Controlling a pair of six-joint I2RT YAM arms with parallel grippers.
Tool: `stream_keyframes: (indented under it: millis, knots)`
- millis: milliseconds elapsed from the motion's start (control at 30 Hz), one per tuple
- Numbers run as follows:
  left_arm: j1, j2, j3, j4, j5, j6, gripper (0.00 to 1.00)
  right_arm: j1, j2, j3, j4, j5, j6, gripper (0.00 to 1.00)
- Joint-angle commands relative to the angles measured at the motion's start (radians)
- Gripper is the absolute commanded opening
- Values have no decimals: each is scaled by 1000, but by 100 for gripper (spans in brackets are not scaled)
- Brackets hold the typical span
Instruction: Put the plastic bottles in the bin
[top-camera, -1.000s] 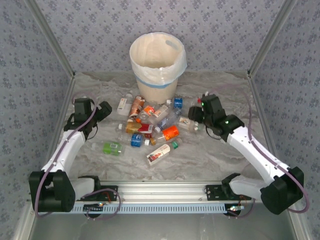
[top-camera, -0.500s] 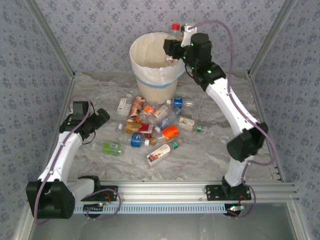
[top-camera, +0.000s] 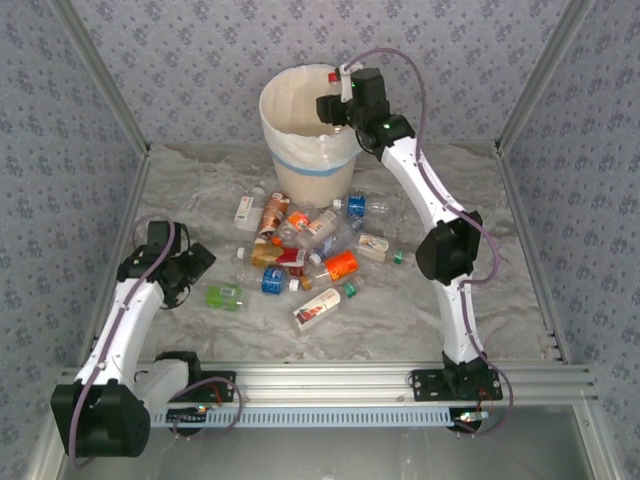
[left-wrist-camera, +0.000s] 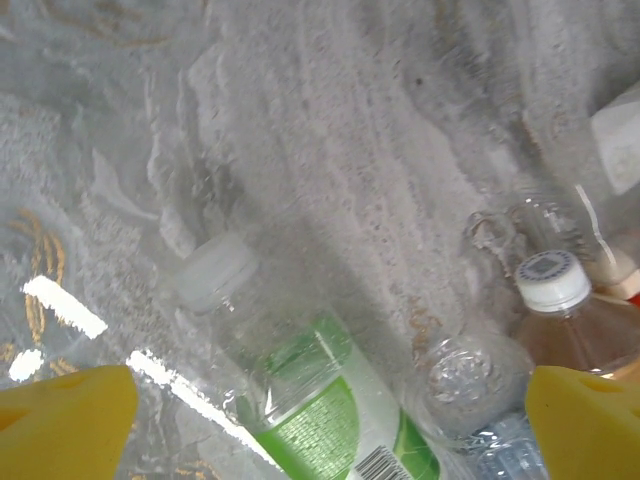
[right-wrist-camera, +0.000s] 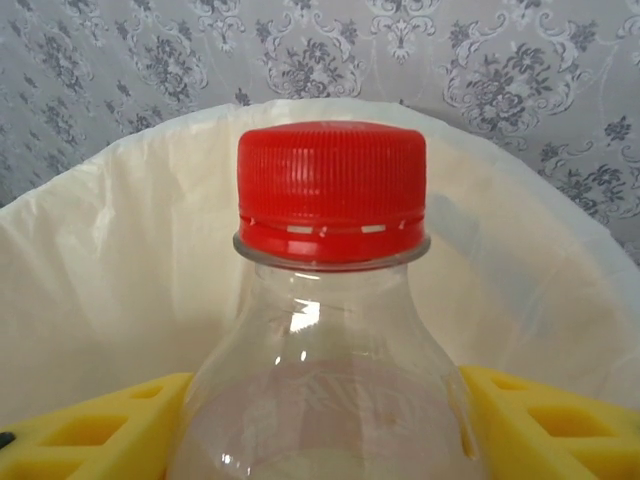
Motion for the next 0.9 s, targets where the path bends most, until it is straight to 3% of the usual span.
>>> stream_keyframes:
  millis: [0, 133, 433, 633, 700, 867]
  knots:
    - [5, -5, -7, -59, -1, -77, 100, 13, -31, 42, -65, 20, -35, 69]
    - [-2, 2, -2, -94, -35, -111, 100, 30, -75, 12, -100, 75, -65, 76]
    - [-33, -14, -56, -35, 36, -265, 100, 71, -296, -218, -43, 106, -79, 88]
    - [-73, -9, -77, -44, 41, -411, 100, 81, -556, -588, 128, 105, -29, 94]
    - [-78, 0, -85, -30, 61, -450, 100, 81, -653, -727, 198, 100, -17, 100]
    - [-93, 27, -111, 9, 85, -557, 100, 80, -888, -1054, 357, 134, 8, 100]
